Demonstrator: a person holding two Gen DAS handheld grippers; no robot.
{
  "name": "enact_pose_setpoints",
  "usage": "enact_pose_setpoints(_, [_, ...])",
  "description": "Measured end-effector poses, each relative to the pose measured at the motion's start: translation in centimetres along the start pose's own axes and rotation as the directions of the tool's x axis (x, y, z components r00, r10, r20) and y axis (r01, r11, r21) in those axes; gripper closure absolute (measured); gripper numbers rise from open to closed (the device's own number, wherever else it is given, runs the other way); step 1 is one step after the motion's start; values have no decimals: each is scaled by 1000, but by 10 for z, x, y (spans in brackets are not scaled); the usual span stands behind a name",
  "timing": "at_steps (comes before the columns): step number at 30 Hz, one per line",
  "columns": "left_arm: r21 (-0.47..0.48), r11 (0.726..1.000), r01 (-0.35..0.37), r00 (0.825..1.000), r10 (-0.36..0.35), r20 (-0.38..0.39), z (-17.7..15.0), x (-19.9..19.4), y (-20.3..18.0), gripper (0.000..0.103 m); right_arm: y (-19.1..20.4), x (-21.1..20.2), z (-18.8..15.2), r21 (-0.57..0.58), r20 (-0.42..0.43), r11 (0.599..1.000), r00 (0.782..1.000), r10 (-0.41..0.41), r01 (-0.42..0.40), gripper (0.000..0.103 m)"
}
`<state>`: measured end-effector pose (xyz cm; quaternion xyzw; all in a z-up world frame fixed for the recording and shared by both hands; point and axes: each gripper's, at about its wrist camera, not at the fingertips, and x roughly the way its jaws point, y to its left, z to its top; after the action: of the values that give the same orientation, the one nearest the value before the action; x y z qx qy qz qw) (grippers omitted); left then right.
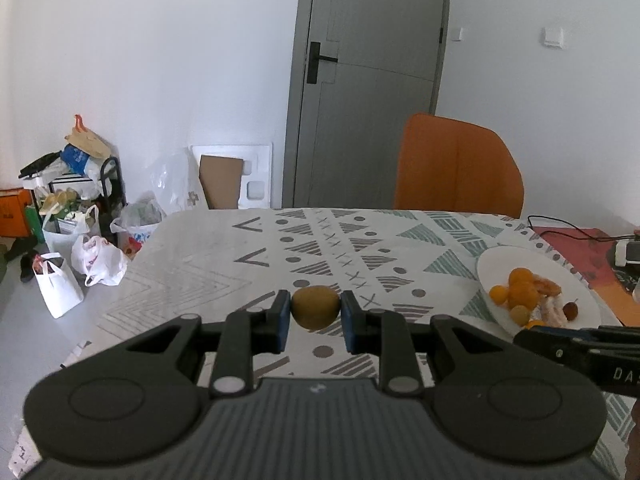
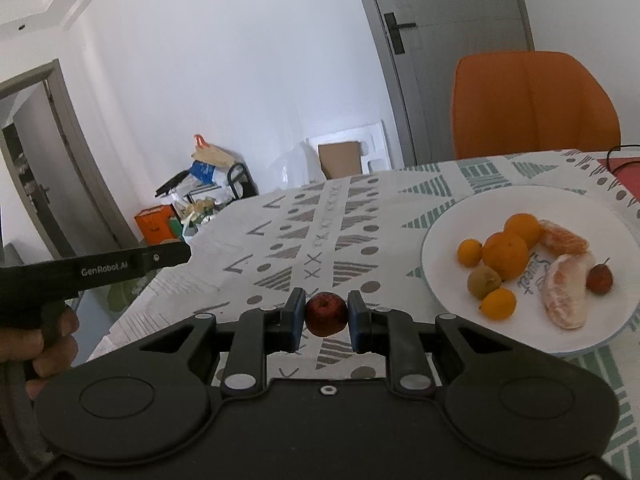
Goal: Organize fruits
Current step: 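Carry the round fruit with the left gripper while the right gripper carries the plum to the plate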
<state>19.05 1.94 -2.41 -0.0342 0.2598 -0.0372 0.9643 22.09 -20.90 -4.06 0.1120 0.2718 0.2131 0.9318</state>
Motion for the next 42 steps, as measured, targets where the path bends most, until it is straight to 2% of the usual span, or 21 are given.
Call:
enact_pose_setpoints(11, [31,999,9,1000,-10,29,3,-27,-29,78,-13,-36,1,12,66,1000,998,-2,1,82])
enact_pose_setpoints(24, [90,995,50,998,-54,41,8,-37,-74,78,-55,-73,-7,59,108,998,993,-41,34,82])
enact_pose_setpoints(42, [116,983,143,990,-144,-6,10,9,-126,78,-120,-84,-10,158,102,980,985,-138,121,82])
